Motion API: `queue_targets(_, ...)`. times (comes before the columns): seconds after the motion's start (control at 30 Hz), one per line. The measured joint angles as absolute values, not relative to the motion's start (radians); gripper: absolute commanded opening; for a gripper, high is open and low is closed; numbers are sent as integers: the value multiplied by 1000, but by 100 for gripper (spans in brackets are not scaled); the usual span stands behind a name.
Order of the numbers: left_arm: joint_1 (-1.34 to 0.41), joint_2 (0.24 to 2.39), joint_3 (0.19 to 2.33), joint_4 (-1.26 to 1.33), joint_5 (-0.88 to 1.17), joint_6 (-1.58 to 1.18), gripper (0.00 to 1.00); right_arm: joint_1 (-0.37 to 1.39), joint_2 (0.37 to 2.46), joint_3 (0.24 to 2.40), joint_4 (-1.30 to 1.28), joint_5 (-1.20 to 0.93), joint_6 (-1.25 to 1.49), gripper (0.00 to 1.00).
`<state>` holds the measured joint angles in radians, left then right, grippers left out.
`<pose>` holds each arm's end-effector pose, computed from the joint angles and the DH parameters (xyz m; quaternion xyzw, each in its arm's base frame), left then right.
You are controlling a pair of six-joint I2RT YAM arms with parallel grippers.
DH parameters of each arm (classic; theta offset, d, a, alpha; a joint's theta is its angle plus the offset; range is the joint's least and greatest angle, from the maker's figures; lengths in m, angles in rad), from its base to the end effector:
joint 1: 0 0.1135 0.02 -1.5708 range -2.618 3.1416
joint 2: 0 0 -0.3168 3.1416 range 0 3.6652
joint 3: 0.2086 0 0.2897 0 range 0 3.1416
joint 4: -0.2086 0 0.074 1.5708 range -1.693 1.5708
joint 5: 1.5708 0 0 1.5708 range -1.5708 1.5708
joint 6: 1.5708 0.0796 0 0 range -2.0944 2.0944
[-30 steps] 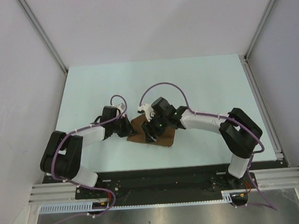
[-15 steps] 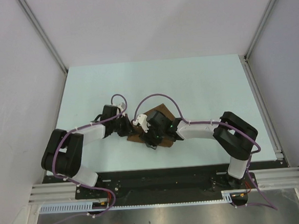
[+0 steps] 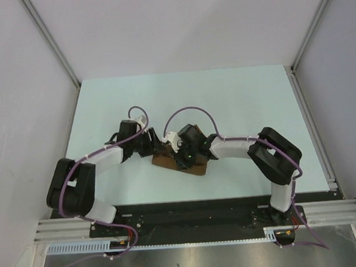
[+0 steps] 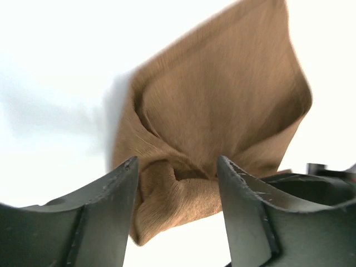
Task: Fold the napkin, place the utensils inside, and roll it up
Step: Roll the napkin with the utensil
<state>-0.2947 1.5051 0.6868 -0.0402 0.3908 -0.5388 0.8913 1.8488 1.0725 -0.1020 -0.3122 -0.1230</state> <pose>0.3100 -0.1258 0.1520 -0.0447 0.9208 -0.3049 0.2391 0.2618 0.3629 0.1471 -0.4974 0.7866 0.2612 0.2560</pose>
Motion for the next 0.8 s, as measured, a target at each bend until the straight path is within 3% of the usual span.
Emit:
queue_targets(0.3, -232, 1290, 655, -35, 283, -522, 65, 757, 1941, 1121, -110, -645, -36, 11)
queue_targets(0.57, -236, 1255, 476, 63, 357, -523, 53, 687, 2073, 1248, -220, -853, 2, 11)
queue_targets(0.8, -255, 1282, 467, 141, 397, -524, 40, 655, 2140, 1303, -266, -949, 42, 12)
